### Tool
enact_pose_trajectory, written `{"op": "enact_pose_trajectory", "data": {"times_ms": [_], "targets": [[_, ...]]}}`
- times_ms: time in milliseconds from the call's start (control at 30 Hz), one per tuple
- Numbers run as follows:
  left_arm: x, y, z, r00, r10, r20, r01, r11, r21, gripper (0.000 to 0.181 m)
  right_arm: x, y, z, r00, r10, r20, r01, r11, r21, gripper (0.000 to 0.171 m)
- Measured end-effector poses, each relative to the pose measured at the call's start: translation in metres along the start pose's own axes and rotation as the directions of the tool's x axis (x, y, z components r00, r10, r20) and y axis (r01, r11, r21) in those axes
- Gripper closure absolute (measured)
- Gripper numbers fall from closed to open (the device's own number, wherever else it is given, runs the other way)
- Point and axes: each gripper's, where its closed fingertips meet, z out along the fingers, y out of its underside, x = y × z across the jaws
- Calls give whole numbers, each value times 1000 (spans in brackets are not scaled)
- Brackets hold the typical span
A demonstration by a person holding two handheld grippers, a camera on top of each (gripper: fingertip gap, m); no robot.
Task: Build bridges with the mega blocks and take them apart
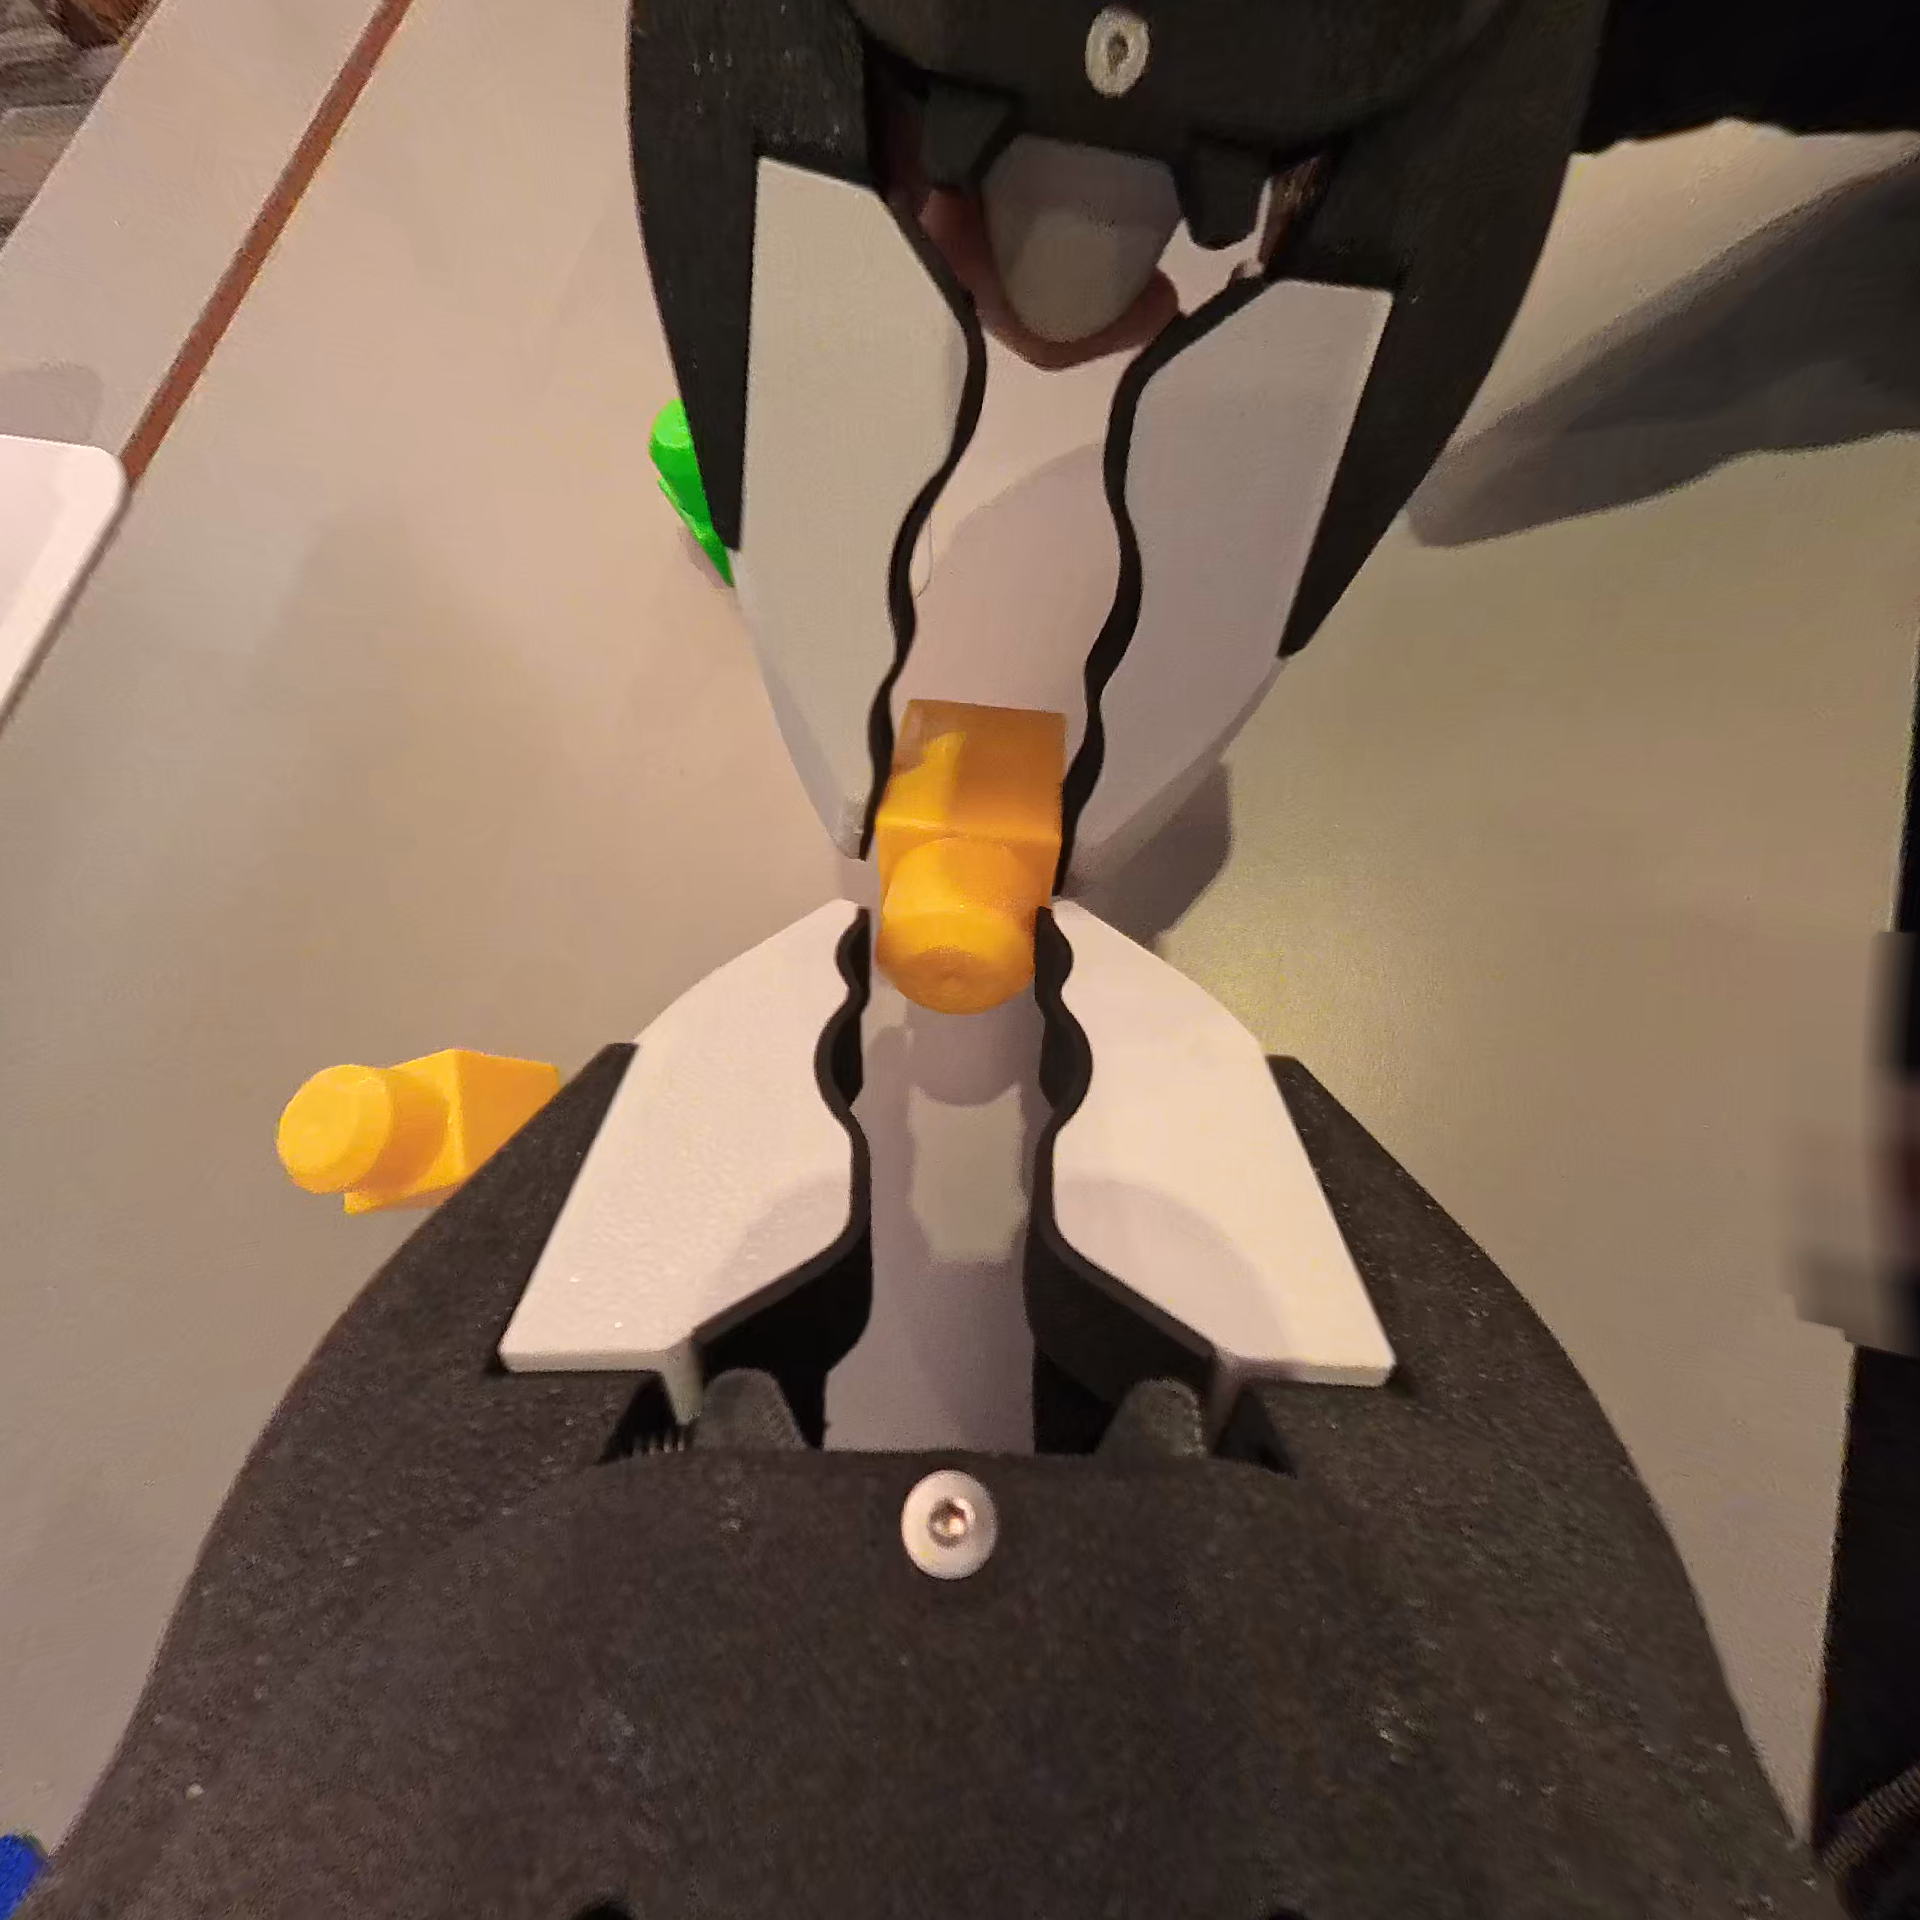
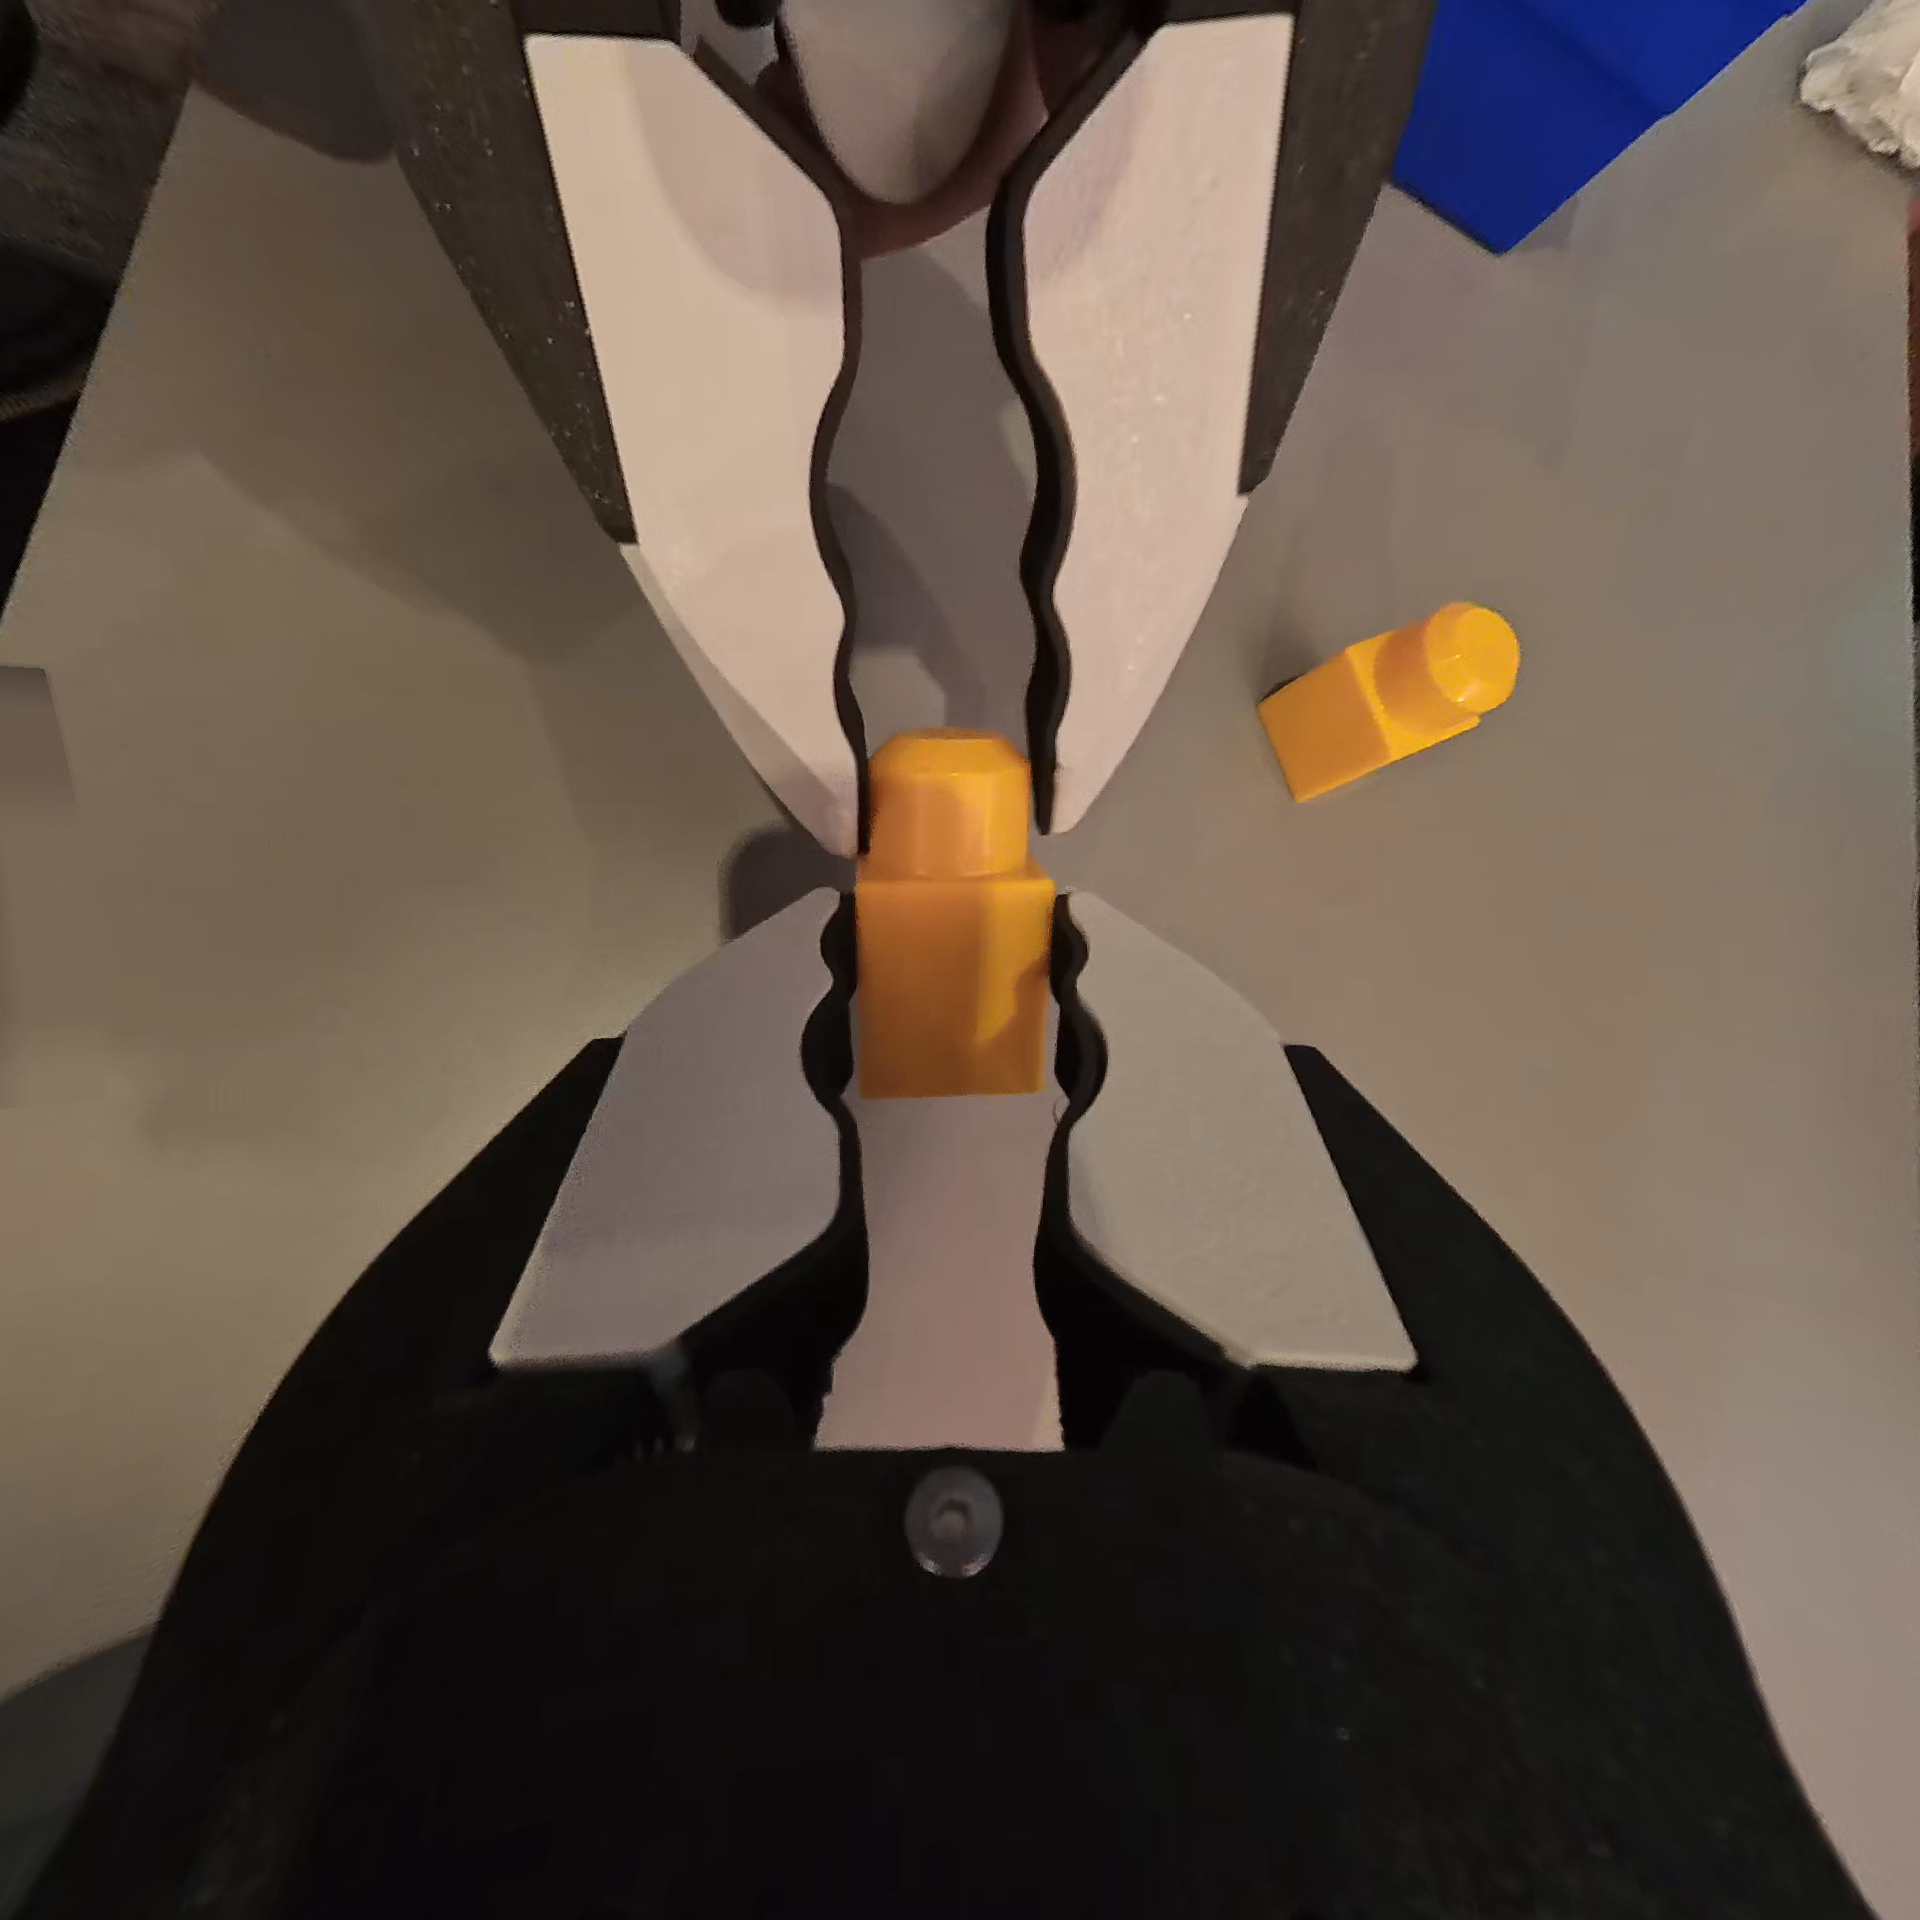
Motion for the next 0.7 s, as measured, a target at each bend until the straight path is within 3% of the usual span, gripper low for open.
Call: {"op": "enact_pose_trajectory", "data": {"times_ms": [67, 167, 300, 500, 700], "targets": [[-9, -1, -2, 998, -3, 66, 2, 1000, 15, 127, 0, 2, 1, 999, 31, 7, -31, 998, 56, 136], [-22, 4, -13, 989, -76, 127, 65, 994, 89, 121, 6, 4, 5, 978, 203, 38, -206, 956, 206, 136], [-26, 3, -29, 963, -265, 55, 237, 925, 297, 134, 14, 7, 11, 925, 370, 88, -379, 876, 300, 136], [-20, 15, -13, 966, -257, 41, 241, 942, 233, 149, 9, -17, 2, 925, 342, 165, -380, 822, 423, 136], [-16, 18, -5, 974, -224, 43, 211, 956, 206, 153, 1, -2, 9, 926, 330, 183, -375, 863, 340, 136]]}}
